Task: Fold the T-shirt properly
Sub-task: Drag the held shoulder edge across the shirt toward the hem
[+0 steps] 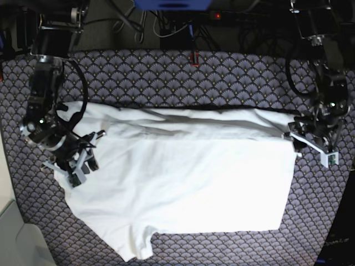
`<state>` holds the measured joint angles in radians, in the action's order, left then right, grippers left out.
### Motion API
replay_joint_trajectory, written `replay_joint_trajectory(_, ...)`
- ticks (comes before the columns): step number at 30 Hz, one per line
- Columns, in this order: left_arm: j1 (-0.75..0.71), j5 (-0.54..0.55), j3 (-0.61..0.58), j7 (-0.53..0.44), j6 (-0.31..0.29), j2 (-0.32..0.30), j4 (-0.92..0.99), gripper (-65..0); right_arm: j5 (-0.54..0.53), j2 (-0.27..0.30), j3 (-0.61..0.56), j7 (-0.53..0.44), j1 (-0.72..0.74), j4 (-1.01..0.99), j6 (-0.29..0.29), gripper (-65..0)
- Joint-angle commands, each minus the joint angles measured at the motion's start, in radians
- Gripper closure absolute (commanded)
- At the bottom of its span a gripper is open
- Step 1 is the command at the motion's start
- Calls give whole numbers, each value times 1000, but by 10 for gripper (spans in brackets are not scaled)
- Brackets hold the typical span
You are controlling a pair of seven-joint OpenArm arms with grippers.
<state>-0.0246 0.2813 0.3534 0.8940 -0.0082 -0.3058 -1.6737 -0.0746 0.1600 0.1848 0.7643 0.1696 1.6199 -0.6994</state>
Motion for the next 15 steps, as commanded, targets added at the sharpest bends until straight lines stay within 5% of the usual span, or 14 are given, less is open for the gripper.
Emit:
replay_joint_trajectory(1,-2,3,8,-17,-3,-17,-29,-408,2,11,15,-24,9,46,1,-160)
replay_joint_trajectory(7,-97,5,60,-25,-5,-10,-58,-412,45,11,103,-24,-132,170,1,-168)
replay_joint_trajectory(15,-128,9,82,-29,-5,-6,39,-412,-15,11,213,-30,-258,173,1,-336)
